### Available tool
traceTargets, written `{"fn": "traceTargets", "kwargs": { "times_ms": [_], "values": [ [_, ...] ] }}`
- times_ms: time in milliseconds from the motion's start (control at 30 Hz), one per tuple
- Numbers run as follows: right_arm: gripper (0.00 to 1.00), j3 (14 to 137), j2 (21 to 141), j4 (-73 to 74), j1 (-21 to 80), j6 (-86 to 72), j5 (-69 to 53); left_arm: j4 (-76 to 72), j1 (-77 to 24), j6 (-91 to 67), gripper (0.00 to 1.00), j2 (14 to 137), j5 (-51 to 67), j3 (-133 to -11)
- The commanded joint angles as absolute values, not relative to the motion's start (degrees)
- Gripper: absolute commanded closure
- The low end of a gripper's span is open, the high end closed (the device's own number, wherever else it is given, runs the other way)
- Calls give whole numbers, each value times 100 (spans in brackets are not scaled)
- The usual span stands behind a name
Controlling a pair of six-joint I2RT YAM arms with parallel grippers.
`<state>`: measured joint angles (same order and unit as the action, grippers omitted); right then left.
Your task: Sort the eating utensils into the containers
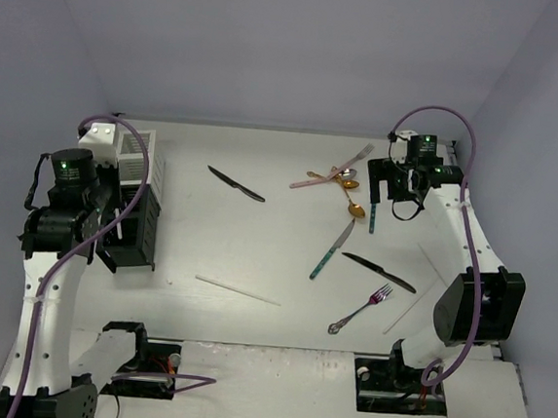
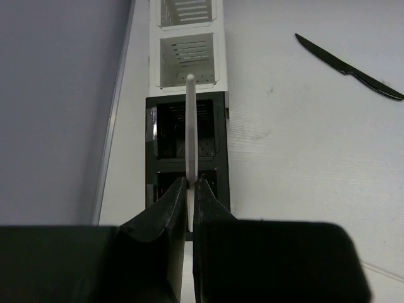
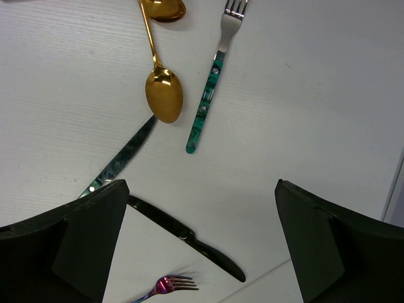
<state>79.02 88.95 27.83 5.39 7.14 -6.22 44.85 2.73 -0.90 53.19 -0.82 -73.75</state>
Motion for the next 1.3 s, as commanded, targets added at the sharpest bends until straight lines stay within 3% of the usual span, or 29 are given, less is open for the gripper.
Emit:
{"fn": "traceTargets", "kwargs": {
  "times_ms": [0, 500, 567, 867, 1033, 1133, 1267],
  "values": [
    [0, 8104, 8852, 2716, 605, 747, -677, 3466, 642, -118, 100, 5181, 217, -7063],
    [0, 8070, 8859, 2726, 616, 791, -677, 2735, 1529, -75, 99, 5013, 1156, -6048],
    [0, 8077, 8859, 2727, 624, 791, -677, 2844, 1529, -30, 86, 5050, 1275, -6062],
    [0, 8060, 8793, 2747, 633, 817, -673, 3134, 1573, -28, 57, 4845, 1512, -6117],
    [0, 8083, 8795, 2754, 642, 812, -697, 3187, 1579, 452, 56, 4936, 1945, -7102],
    [0, 8104, 8823, 2751, 633, 775, -736, 3680, 1509, 1075, 57, 5484, 3176, -7948],
    [0, 8112, 8827, 2754, 633, 773, -765, 4858, 461, 1972, 57, 6296, 3185, -9053]
  ]
}}
